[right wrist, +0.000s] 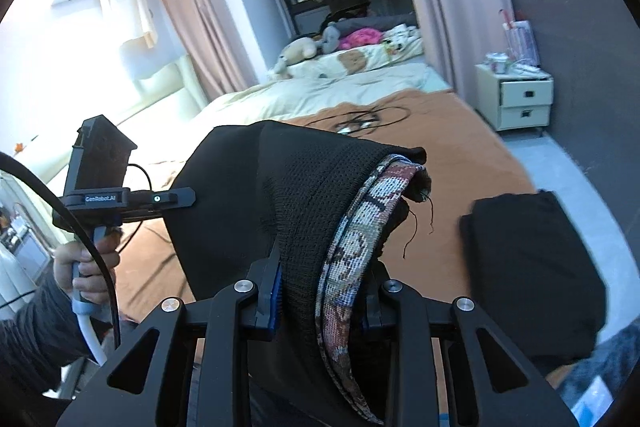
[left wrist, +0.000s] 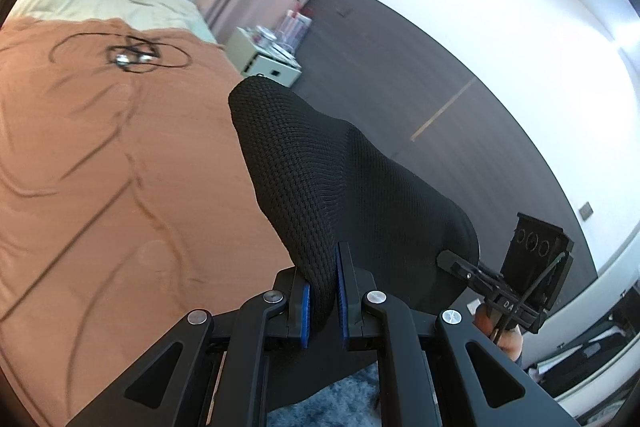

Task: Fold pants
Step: 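Carry the shorts with both tools toward the bed edge by the rug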

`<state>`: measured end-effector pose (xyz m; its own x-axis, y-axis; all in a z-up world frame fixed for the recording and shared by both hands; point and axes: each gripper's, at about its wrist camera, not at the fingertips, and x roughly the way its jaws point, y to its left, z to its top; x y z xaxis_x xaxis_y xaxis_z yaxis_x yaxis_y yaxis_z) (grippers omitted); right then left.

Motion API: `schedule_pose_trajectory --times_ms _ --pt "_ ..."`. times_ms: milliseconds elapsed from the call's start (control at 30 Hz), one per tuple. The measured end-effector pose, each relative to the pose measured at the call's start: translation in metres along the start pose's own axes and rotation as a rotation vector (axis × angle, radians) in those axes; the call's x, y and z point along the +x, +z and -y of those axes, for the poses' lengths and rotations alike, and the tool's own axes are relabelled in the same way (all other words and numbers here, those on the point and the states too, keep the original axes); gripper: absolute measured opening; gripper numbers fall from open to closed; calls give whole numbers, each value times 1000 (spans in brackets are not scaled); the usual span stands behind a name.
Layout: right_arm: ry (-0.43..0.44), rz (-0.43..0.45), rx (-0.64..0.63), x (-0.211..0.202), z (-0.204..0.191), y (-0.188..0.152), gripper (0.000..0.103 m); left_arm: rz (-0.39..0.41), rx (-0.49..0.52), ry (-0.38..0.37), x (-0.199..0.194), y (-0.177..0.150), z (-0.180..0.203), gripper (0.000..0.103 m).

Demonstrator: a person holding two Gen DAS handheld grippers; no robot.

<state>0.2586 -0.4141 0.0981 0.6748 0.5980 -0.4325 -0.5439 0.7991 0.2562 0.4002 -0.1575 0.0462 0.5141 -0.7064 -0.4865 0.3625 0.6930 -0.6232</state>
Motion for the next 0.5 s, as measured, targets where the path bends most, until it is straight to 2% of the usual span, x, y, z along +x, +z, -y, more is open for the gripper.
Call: schedule_pose_trajectory --times_ms 200,500 --pt "-71 18 -17 -28 -2 -6 24 -42 33 -44 44 4 28 11" --pt "-165 20 12 -48 -6 -10 24 -97 71 -125 107 11 63 11"
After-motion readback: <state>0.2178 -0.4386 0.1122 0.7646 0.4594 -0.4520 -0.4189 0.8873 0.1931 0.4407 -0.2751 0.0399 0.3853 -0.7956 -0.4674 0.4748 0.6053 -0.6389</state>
